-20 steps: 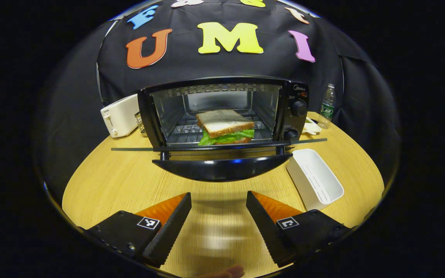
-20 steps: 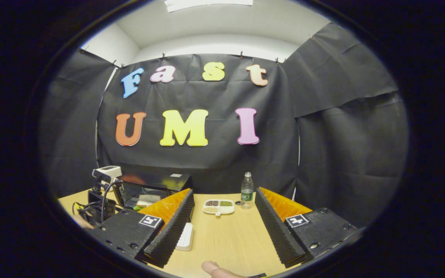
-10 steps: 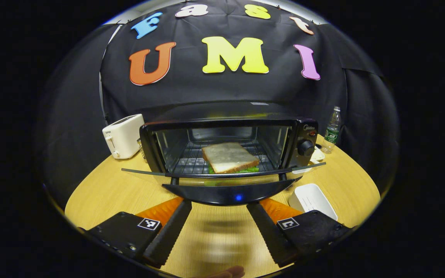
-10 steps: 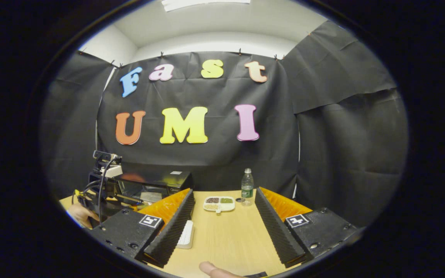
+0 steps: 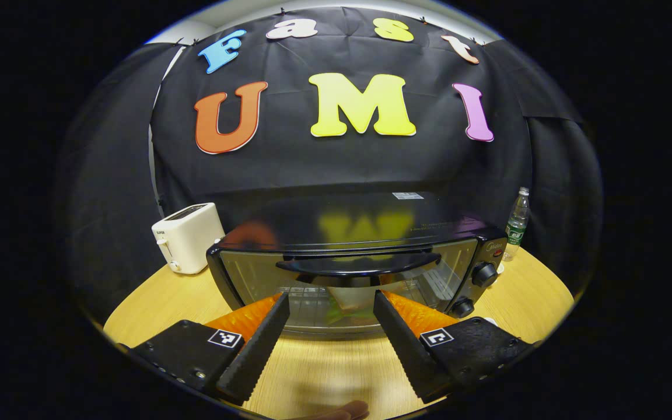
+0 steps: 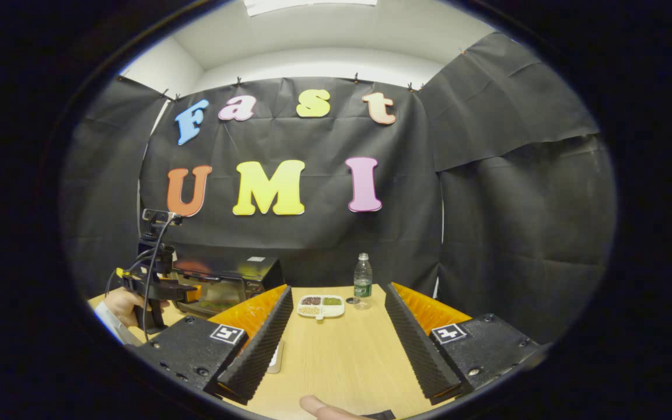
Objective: Open the electric oven with the left hand, put the food in, and close the electric oven.
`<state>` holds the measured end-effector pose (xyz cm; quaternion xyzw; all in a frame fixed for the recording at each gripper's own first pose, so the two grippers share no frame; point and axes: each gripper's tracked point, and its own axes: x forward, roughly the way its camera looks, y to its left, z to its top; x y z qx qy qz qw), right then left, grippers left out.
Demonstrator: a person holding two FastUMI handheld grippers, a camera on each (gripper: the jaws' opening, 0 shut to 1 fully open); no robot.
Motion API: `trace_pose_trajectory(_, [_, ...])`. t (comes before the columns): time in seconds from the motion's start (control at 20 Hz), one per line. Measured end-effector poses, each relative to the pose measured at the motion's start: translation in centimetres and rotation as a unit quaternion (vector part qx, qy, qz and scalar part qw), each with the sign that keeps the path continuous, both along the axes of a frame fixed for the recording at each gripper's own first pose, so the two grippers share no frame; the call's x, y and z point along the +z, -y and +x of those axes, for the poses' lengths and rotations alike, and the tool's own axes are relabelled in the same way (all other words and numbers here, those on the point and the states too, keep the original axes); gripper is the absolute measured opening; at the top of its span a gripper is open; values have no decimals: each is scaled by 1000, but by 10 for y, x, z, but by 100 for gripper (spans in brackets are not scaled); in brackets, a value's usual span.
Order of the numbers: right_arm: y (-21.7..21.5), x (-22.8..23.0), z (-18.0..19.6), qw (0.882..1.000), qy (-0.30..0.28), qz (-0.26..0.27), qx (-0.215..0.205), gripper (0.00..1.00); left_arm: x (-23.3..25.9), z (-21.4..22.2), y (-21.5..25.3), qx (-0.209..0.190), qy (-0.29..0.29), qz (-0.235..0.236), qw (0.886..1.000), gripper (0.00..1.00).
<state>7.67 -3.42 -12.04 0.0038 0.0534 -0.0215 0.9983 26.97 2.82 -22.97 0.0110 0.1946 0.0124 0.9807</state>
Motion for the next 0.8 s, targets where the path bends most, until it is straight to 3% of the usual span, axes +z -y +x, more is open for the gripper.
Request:
trace_pose_trajectory(0.25, [2, 3, -6, 1000, -2, 3, -2, 99, 21, -25, -2, -1, 14, -8, 1000, 95])
trace_pose_trajectory(0.55, [1, 23, -26, 1000, 18, 4, -4, 99, 97, -65, -12, 10, 92, 5, 996, 95])
trace_pose_trajectory(0.8, [13, 46, -44, 999, 37, -7, -11, 100, 162, -118, 1, -5, 143, -40, 989, 95])
